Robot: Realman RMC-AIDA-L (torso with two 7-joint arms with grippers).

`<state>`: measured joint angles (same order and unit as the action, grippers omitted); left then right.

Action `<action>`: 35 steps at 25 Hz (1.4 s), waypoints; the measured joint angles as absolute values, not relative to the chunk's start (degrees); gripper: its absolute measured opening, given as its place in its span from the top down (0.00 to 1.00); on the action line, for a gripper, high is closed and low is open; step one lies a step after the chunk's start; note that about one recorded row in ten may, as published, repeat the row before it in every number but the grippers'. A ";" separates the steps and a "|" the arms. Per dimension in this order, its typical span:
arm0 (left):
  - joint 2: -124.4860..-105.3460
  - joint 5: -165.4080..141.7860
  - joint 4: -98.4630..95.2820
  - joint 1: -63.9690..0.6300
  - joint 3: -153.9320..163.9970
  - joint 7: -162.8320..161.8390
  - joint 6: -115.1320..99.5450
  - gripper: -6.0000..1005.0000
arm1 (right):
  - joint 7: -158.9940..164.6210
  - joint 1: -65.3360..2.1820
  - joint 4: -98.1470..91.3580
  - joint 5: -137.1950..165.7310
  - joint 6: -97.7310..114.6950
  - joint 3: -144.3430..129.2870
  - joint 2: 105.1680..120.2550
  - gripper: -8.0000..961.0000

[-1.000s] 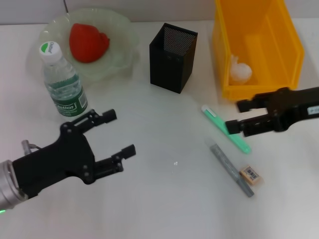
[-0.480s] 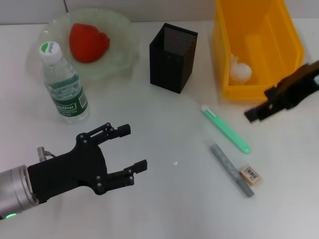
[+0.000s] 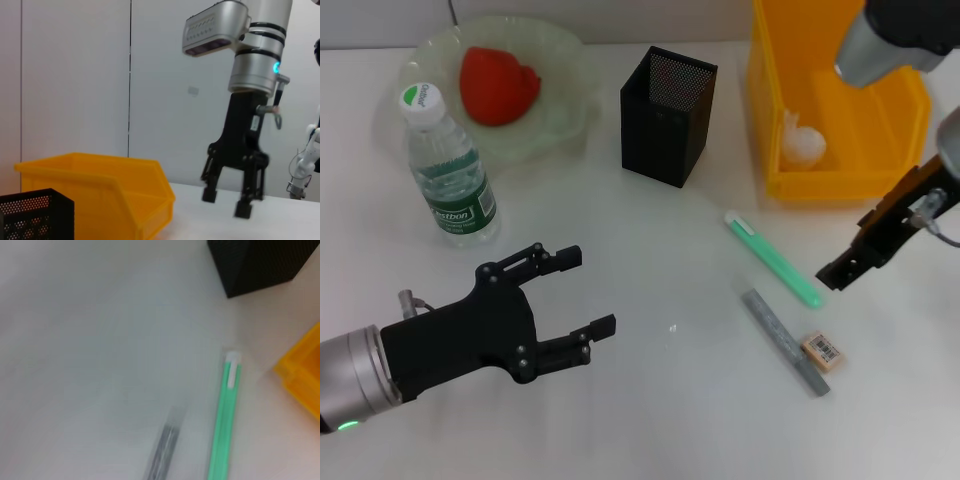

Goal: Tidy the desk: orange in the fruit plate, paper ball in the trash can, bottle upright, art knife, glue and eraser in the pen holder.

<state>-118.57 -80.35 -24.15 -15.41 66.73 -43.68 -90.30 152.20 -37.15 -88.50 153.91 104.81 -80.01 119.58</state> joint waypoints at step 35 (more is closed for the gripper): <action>-118.65 -80.33 -23.90 -15.44 67.06 -42.98 -91.21 0.19 | 165.29 -43.70 -63.84 153.63 80.84 -87.63 119.55 0.20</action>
